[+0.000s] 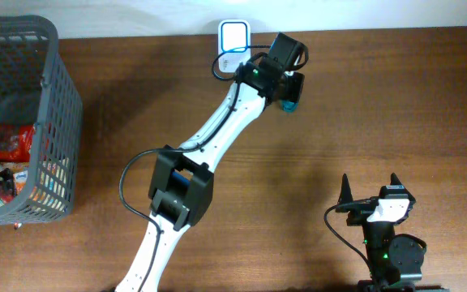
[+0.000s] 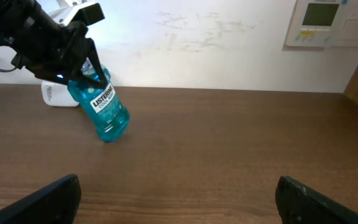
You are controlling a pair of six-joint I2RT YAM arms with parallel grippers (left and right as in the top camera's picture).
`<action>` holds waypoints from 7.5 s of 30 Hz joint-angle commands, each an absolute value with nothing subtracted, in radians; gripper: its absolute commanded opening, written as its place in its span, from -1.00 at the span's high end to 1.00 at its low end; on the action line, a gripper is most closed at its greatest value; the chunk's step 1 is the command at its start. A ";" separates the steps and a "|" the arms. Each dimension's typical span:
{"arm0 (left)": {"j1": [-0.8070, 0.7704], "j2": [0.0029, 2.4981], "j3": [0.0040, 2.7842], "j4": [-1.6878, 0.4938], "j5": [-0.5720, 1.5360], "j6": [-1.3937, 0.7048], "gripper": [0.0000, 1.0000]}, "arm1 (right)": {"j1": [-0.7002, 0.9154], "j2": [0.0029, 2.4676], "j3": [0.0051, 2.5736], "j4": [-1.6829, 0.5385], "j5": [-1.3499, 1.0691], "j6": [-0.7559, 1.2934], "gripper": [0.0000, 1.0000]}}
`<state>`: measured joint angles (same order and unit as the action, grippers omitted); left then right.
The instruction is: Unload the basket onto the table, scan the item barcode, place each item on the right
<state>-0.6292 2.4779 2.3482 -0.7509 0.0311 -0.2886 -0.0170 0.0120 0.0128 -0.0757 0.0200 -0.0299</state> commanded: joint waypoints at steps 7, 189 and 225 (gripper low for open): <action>-0.636 2.482 2.373 -0.736 -0.001 -0.302 -0.04 | -0.022 0.006 0.006 -0.080 0.035 -0.030 -0.97; 0.584 1.937 1.578 -1.050 -0.130 -0.163 0.86 | -0.022 0.006 0.006 -0.080 0.035 -0.030 -0.97; 0.240 1.945 2.601 -1.315 0.651 -0.261 1.00 | -0.022 0.006 0.006 -0.080 0.035 -0.030 -0.97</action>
<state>0.3412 1.9396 2.5832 -1.3308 0.7280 -0.2516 -0.0170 0.0120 0.0128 -0.0753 0.0223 -0.0299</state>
